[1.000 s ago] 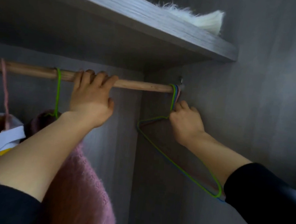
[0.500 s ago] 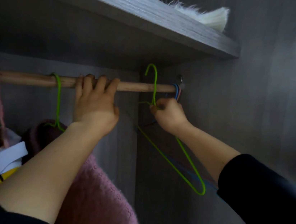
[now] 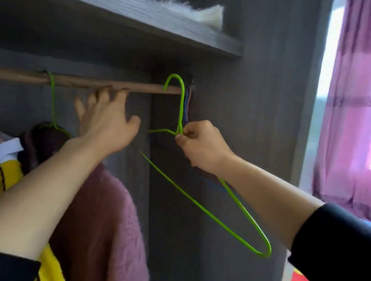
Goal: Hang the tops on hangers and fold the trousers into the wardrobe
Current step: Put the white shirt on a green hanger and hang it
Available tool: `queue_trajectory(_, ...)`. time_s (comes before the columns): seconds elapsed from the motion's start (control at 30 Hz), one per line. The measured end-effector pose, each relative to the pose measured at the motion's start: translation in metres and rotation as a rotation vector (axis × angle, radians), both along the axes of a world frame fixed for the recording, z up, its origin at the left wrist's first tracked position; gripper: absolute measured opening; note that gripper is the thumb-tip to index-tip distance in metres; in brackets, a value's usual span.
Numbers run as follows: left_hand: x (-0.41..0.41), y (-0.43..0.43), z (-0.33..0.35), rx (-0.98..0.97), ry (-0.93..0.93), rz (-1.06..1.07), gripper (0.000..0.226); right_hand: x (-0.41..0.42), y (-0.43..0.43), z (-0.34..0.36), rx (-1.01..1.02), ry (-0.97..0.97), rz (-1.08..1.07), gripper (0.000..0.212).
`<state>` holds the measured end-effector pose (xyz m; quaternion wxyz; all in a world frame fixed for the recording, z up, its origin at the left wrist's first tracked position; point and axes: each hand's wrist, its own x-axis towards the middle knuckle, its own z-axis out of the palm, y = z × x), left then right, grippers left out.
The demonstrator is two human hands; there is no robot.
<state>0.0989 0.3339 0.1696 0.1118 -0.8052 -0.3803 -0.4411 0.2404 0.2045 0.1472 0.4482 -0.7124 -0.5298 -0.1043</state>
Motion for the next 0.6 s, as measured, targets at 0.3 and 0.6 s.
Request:
queue_trajectory(0.3, 0.038, -0.178, -0.089, -0.199, -0.259, -0.313, 0.046, 0.018, -0.194, -0.055, -0.114, 0.171, 0.048, 0.029)
queue_trajectory(0.6, 0.112, -0.365, -0.212, -0.433, -0.165, -0.637, 0.04, 0.065, -0.42, -0.142, -0.283, 0.393, -0.031, 0.029)
